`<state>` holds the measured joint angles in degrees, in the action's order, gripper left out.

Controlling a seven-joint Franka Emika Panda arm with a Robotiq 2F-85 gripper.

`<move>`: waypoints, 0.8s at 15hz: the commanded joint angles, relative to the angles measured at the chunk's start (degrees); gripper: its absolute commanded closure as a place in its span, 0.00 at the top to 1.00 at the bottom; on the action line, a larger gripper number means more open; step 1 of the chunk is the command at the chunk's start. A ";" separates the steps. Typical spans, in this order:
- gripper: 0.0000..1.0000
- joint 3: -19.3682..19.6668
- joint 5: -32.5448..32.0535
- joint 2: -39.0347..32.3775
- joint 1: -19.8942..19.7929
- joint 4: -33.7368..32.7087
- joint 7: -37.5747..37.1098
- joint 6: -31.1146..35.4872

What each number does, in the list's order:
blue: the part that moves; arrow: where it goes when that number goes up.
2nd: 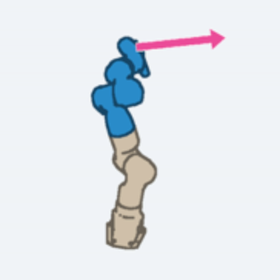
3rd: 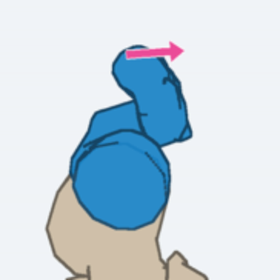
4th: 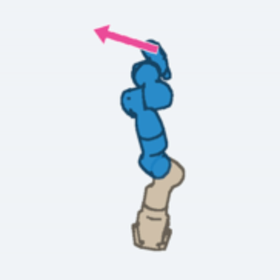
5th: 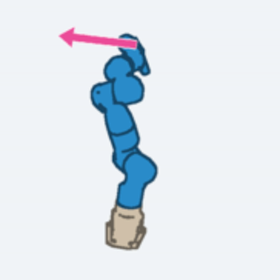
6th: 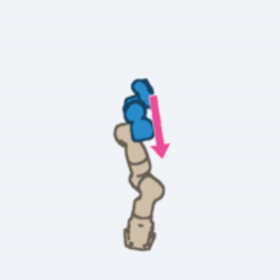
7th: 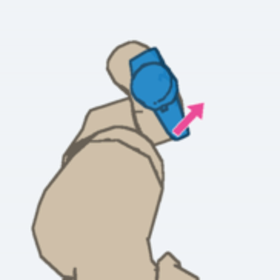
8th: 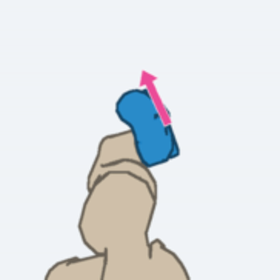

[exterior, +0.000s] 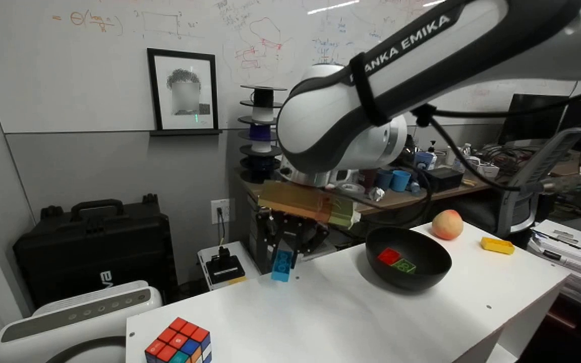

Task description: Place the red, green, blue and yellow building blocks inside the black bowl

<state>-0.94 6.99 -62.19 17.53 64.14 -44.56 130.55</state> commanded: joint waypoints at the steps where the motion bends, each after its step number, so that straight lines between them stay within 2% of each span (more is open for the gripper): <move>1: 0.11 0.50 0.42 11.93 -0.80 11.78 -0.33 2.92; 7: 0.11 6.25 -0.92 24.15 -4.10 26.61 -2.58 6.33; 9: 0.11 8.18 -1.58 26.31 -5.78 32.30 -2.73 7.71; 12: 0.11 11.32 -4.83 26.03 -7.14 37.17 -3.03 10.02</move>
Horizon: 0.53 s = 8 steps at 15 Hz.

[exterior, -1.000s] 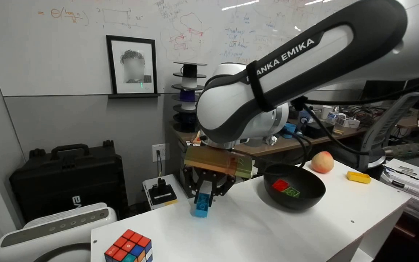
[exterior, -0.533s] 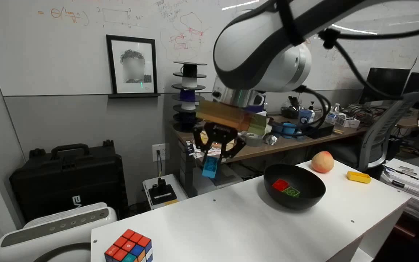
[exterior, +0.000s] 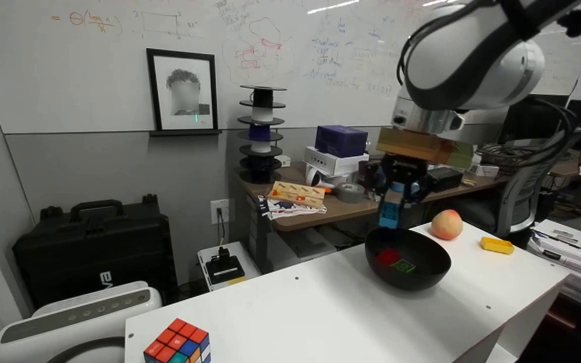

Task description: Place the red, green, blue and yellow building blocks inside the black bowl

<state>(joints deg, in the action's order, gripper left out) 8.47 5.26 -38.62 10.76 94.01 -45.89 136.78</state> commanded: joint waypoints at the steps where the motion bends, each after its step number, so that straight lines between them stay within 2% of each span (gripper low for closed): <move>1: 0.11 2.25 -3.82 1.93 -0.87 8.07 -1.25 3.92; 2: 0.61 2.33 -4.20 1.74 -1.27 8.83 -1.13 3.95; 3: 0.62 1.96 -4.26 1.76 -1.71 9.44 -0.48 4.09; 8: 1.00 -0.51 -2.99 5.27 -2.15 11.31 1.54 7.15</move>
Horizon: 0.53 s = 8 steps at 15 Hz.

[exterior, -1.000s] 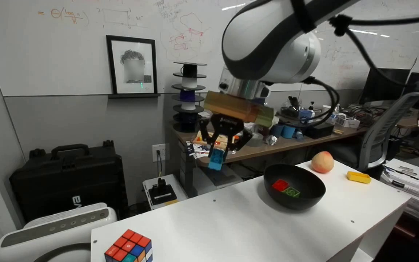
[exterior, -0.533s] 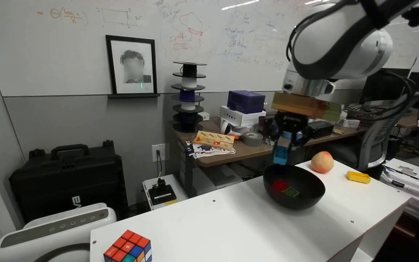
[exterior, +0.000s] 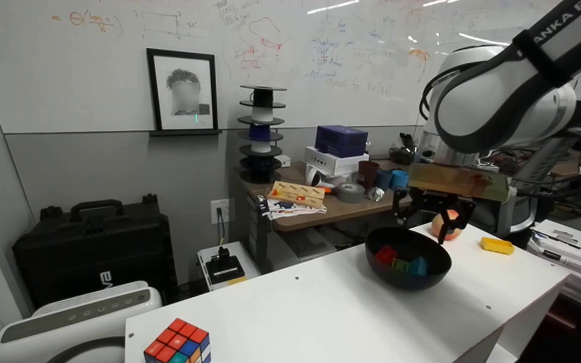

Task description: Place the red, green, blue and yellow building blocks inside the black bowl

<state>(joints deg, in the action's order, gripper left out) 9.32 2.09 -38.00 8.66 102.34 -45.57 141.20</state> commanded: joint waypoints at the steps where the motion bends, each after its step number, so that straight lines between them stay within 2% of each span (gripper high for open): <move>1: 1.00 -1.61 0.14 5.76 0.05 3.34 1.21 3.77; 5: 1.00 0.32 -0.44 11.72 -0.71 7.33 -0.34 8.93; 8: 0.99 2.94 1.85 17.49 -3.73 15.53 -3.10 14.08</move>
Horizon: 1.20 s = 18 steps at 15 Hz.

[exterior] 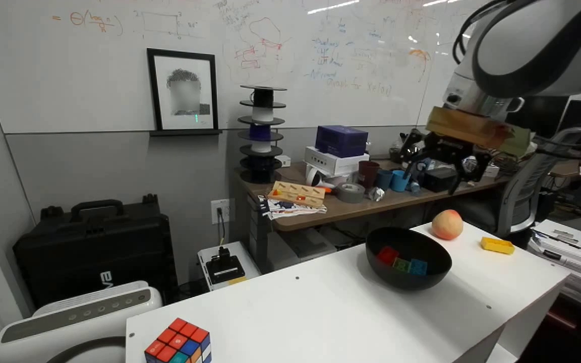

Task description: Place the red, green, blue and yellow building blocks inside the black bowl

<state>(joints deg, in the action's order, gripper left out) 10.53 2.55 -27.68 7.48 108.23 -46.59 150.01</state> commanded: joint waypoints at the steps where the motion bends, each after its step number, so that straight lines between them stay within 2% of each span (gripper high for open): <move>1: 1.00 2.29 2.56 8.27 -4.19 11.58 -2.11 5.77; 3: 1.00 3.59 4.85 10.79 -7.68 16.04 -1.83 7.06; 6: 1.00 3.62 12.10 13.27 -15.44 21.02 2.14 7.56; 7: 1.00 4.02 8.22 9.25 -12.48 16.08 -0.14 5.61; 9: 1.00 4.37 8.69 9.54 -14.37 17.00 1.24 5.56; 13: 1.00 3.78 8.55 9.05 -12.67 16.59 0.59 5.57; 17: 1.00 3.84 8.55 8.99 -12.67 16.56 0.54 5.57; 18: 1.00 4.30 9.65 8.28 -12.14 15.38 -3.22 6.12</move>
<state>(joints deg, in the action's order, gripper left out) 14.55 11.12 -18.67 -5.02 124.97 -46.12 155.61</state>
